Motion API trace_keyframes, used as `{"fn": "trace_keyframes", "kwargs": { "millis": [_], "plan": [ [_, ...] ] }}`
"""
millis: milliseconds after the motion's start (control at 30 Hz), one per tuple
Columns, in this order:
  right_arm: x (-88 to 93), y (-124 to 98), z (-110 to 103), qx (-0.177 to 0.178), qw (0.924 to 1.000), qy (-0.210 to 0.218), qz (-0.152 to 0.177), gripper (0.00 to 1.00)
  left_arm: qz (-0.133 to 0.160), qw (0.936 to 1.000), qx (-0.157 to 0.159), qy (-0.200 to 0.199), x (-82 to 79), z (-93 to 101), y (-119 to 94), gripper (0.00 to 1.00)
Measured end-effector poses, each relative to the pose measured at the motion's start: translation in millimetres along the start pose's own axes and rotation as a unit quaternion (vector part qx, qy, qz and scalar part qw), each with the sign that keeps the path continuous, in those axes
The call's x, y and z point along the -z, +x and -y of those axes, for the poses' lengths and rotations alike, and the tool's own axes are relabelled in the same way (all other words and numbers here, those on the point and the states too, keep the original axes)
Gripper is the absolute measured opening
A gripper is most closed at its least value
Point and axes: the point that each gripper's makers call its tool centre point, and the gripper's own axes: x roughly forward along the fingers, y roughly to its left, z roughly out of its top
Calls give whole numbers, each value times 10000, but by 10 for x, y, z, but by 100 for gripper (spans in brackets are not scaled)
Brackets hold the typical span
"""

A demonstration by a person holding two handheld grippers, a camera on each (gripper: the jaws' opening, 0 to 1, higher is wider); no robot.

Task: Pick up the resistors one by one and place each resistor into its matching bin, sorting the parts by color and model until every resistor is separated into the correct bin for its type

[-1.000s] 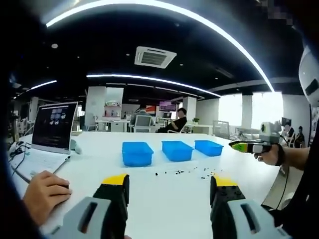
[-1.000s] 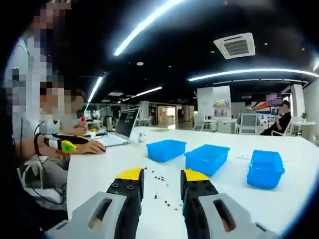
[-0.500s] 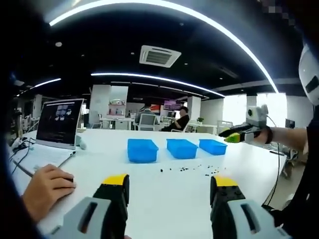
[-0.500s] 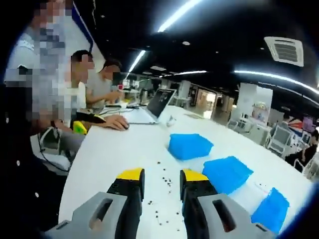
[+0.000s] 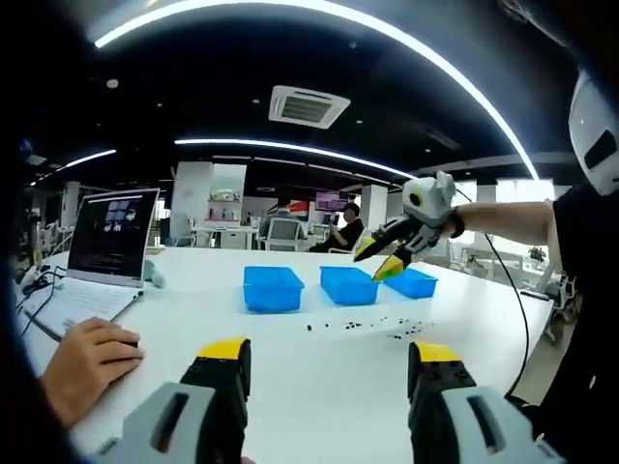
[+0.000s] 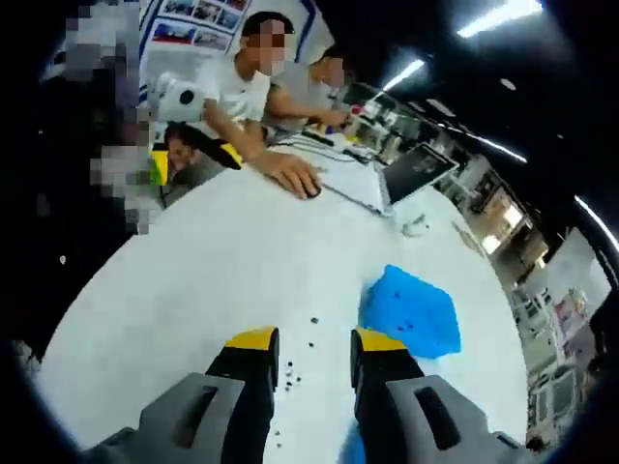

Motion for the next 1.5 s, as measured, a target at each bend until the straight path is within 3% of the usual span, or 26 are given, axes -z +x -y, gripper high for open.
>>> {"fn": "trace_keyframes", "kwargs": {
  "millis": [200, 300, 500, 633, 733, 867, 1200, 1500],
  "plan": [
    [71, 377, 47, -772, 9922, -835, -505, 34, -22, 10000, -4, -5, 11, 46, -24, 67],
    [82, 547, 53, -1116, 9826, -1320, -680, 36, -56, 10000, -8, -10, 40, 60, -28, 67],
    [171, 809, -5, -1749, 9533, -2144, -1211, 33, -78, 10000, -24, -29, 60, 69, -17, 67],
    [256, 937, -71, -2101, 9388, -2335, -1412, 30, -42, 9999, -83, -43, 45, 42, -26, 67],
    [267, 1012, -87, -2221, 9347, -2377, -1430, 28, -29, 9999, -137, -85, 50, 15, -39, 67],
    [376, 1054, -88, -2439, 9209, -2551, -1652, 25, -51, 9997, -179, -125, 84, -22, -59, 67],
    [416, 1080, -120, -2799, 9130, -2365, -1790, 16, -68, 9996, -191, -182, 106, -75, -70, 67],
    [445, 1049, -178, -3007, 9112, -2051, -1931, 7, -75, 9996, -198, -186, 109, -69, -73, 67]
  ]
}}
